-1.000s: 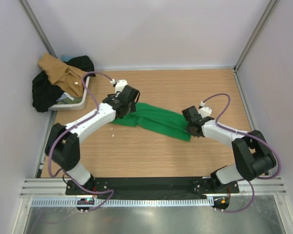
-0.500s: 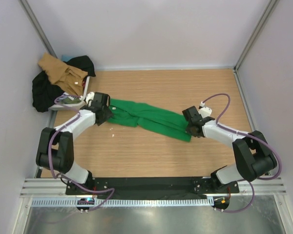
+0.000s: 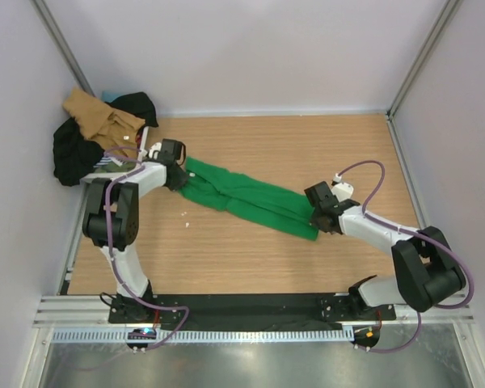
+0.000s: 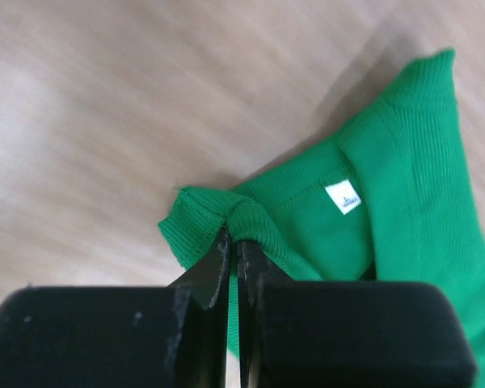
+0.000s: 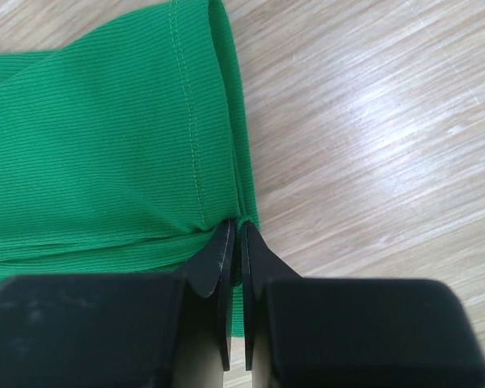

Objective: Fold and stack the tank tops
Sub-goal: Fold the tank top

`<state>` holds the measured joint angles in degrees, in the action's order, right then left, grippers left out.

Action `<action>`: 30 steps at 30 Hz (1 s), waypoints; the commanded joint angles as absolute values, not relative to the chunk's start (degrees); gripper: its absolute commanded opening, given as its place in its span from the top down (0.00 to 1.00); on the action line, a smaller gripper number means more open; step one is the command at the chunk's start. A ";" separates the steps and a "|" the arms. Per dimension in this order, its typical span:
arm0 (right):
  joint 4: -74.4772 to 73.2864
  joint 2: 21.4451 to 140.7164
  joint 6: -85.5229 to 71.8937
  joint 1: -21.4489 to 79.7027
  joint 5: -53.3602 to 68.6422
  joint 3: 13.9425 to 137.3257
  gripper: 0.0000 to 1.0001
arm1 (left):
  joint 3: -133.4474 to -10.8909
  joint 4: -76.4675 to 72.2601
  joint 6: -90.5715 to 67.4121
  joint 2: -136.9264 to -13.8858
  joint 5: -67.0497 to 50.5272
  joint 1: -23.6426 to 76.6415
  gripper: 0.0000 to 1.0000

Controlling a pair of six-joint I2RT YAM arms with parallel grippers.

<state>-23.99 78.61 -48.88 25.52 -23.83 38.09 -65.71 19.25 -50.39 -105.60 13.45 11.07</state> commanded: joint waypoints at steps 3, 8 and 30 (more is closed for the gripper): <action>-30.05 78.05 -50.97 28.73 -21.80 34.46 0.99 | -76.19 20.21 -49.66 -112.74 14.24 10.46 1.00; -31.20 76.12 -55.71 34.79 -19.87 32.87 0.99 | -89.01 23.28 -49.13 -121.36 9.77 10.37 1.00; -34.98 108.63 -79.01 79.44 -19.60 65.82 0.96 | -125.07 28.74 -44.39 -143.26 4.30 19.95 1.00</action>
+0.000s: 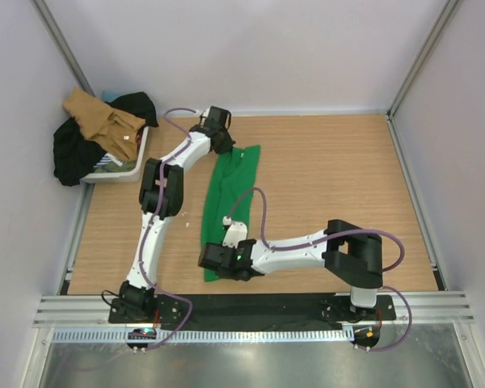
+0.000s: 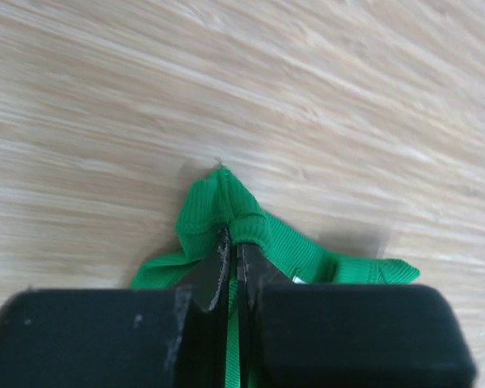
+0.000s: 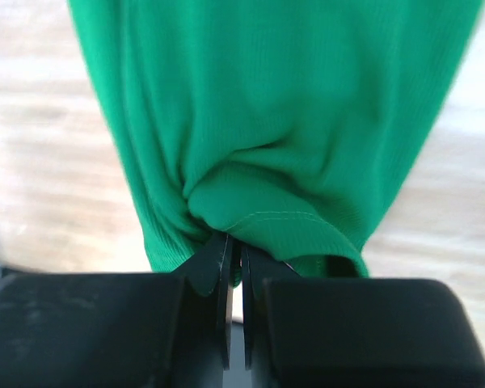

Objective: Fold and stack the tank tops
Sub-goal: Fold the tank top

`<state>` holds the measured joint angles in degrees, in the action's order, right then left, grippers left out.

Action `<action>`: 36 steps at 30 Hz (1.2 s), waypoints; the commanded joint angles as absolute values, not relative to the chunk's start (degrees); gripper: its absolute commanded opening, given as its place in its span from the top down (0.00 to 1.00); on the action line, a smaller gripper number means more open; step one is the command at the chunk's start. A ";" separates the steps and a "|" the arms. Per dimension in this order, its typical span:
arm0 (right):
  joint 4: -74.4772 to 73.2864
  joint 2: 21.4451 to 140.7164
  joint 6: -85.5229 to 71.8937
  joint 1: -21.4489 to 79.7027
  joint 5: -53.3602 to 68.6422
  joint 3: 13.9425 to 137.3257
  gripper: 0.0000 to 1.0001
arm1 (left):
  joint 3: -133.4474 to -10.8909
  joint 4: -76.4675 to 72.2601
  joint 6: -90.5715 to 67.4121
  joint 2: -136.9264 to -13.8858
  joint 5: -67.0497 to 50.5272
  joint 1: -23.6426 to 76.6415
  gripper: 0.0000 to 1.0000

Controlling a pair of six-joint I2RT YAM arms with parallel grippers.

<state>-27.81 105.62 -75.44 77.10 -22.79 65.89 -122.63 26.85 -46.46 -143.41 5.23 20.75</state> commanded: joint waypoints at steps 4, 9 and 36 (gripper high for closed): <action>-35.33 108.19 -80.24 80.51 -19.86 66.09 0.81 | -125.95 28.74 -41.40 -142.38 4.92 19.86 0.98; -38.14 106.53 -80.68 81.38 -22.32 66.53 0.61 | -125.69 28.74 -39.11 -141.33 2.64 19.78 0.73; -32.53 68.65 -53.54 65.69 -20.76 55.90 0.27 | -114.19 37.62 -33.84 -116.56 7.47 17.14 0.00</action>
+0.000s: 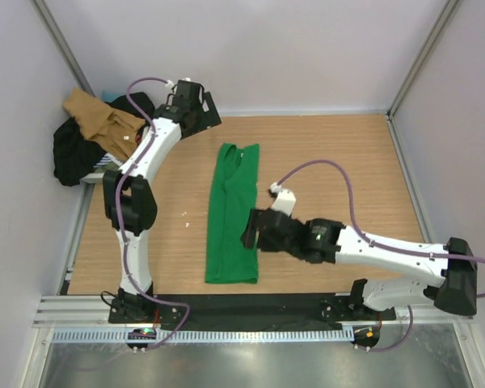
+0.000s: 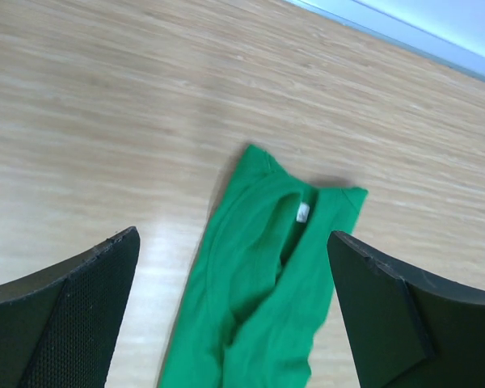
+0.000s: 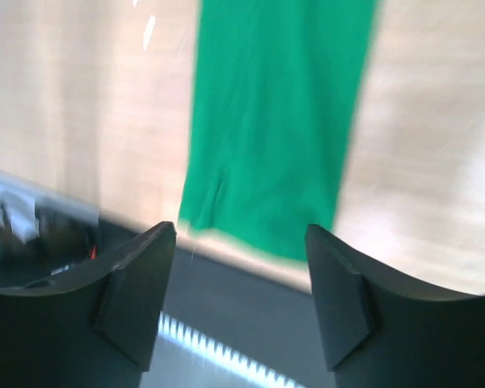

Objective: Fold and stack the tank tops
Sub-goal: Fold the tank top

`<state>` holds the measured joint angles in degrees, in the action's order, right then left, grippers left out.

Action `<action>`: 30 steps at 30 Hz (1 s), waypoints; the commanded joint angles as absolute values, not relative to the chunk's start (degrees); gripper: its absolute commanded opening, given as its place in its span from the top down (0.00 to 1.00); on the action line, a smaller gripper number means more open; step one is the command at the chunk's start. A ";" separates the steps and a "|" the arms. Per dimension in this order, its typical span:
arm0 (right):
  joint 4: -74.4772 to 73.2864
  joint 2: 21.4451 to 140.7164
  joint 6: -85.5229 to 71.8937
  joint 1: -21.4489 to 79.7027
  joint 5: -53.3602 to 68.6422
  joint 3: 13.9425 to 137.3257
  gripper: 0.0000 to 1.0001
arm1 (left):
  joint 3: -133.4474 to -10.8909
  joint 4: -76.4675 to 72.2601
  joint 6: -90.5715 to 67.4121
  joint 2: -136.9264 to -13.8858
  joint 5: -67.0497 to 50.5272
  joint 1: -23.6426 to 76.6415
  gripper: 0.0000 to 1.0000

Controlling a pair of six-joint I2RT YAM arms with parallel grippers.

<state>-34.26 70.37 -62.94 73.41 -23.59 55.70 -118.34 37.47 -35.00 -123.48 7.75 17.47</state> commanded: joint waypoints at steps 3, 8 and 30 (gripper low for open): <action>-30.41 72.05 -46.97 56.27 -17.23 57.38 0.33 | -106.98 37.53 -33.57 -110.41 5.99 17.05 0.04; -26.48 81.29 -40.52 42.38 -10.21 62.93 0.43 | -89.44 34.20 -34.80 -100.30 1.68 17.23 0.14; -16.79 119.69 -37.18 27.16 8.26 88.67 0.49 | -62.22 11.43 -41.75 -97.99 -6.59 18.28 0.41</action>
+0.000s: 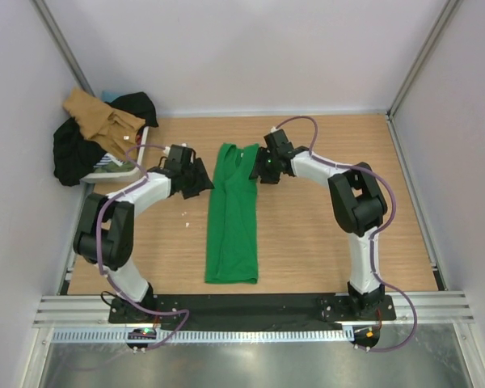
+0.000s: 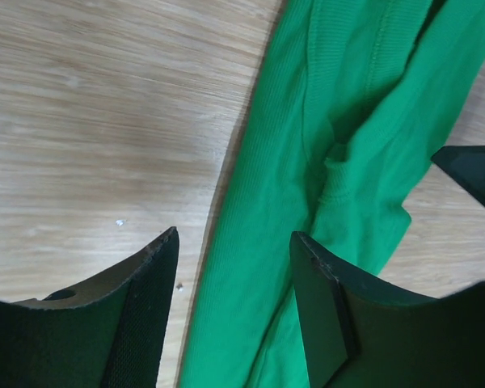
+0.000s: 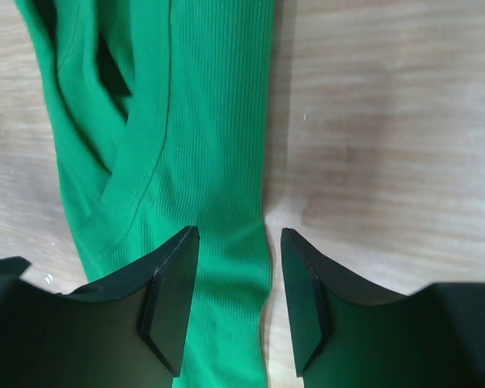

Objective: Fold and stack the tank tops
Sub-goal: Fold the tank top

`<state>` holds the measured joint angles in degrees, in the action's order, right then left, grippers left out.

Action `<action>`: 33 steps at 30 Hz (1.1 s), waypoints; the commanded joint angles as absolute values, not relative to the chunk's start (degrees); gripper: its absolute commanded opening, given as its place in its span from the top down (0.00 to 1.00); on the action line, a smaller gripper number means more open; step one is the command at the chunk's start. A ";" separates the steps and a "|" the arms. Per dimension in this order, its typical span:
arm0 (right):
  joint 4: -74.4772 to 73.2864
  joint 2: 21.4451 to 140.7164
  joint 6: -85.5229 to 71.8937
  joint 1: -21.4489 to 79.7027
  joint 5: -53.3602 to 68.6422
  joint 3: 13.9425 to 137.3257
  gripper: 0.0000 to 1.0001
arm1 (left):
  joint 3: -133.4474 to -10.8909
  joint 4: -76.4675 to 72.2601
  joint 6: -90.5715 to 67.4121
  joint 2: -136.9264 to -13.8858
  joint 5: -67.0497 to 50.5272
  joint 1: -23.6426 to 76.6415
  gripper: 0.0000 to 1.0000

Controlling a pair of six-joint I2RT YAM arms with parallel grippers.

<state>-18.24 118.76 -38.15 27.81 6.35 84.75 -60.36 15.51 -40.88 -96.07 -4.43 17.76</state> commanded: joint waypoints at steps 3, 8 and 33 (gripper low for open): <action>-16.79 121.46 -37.00 26.19 8.43 89.82 0.51 | -63.19 10.72 -41.92 -100.45 -6.94 18.72 0.42; -16.44 124.98 -36.39 24.70 8.61 92.54 0.73 | -64.25 8.80 -42.71 -103.88 -7.65 19.51 0.44; -21.54 135.28 -32.61 17.23 12.13 112.95 0.50 | -78.41 9.23 -43.42 -117.35 -1.52 20.74 0.47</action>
